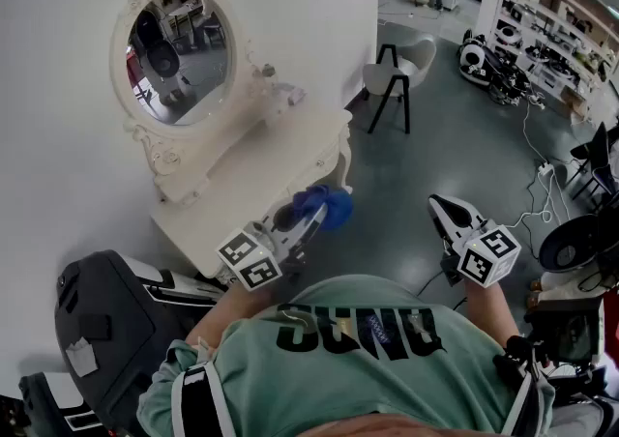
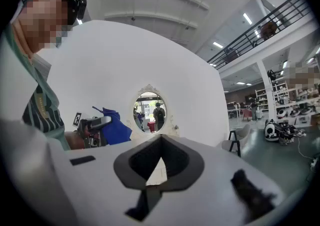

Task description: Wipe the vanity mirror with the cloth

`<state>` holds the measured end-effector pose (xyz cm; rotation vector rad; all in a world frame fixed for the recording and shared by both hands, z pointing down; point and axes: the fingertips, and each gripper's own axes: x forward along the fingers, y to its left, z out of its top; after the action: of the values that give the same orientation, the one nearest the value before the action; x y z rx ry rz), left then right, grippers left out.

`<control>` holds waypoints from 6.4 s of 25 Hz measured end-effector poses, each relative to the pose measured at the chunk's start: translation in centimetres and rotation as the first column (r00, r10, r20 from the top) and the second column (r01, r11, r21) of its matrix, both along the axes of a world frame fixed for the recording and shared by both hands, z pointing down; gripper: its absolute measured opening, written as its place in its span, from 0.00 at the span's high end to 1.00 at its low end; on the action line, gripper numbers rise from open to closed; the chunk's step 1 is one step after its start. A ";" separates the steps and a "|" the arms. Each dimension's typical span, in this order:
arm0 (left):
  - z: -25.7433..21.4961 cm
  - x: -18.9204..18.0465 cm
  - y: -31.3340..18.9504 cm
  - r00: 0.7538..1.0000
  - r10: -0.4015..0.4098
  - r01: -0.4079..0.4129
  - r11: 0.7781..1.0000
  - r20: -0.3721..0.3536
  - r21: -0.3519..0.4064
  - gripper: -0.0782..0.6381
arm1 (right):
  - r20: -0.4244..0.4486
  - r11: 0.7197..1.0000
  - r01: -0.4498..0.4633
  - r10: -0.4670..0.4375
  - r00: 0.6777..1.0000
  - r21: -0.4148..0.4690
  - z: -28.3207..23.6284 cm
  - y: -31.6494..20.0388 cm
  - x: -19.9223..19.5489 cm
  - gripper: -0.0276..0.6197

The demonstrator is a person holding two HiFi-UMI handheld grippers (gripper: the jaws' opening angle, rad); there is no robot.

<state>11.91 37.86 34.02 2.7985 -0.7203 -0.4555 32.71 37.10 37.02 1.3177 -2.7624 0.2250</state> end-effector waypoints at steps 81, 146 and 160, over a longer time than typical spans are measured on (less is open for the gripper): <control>-20.6 -51.2 -48.9 -0.912 -0.395 0.018 0.232 0.111 0.973 0.78 | -0.034 0.581 0.813 -0.813 0.582 0.038 3.0 -55.0 -40.8 0.95; -13.0 -54.6 -45.4 -0.756 -0.466 0.463 0.115 0.460 0.879 0.78 | -0.089 0.552 0.833 -0.832 0.547 -0.036 3.7 -49.9 -43.1 0.95; -13.1 -55.7 -44.4 -0.883 -0.369 0.289 0.063 0.291 0.955 0.78 | -0.098 0.551 0.833 -0.833 0.545 -0.047 4.1 -50.4 -43.5 0.95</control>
<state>-43.75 -6.56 20.88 0.6577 -2.9997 2.0657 -10.83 -13.35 41.15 -0.1316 -2.9084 0.0637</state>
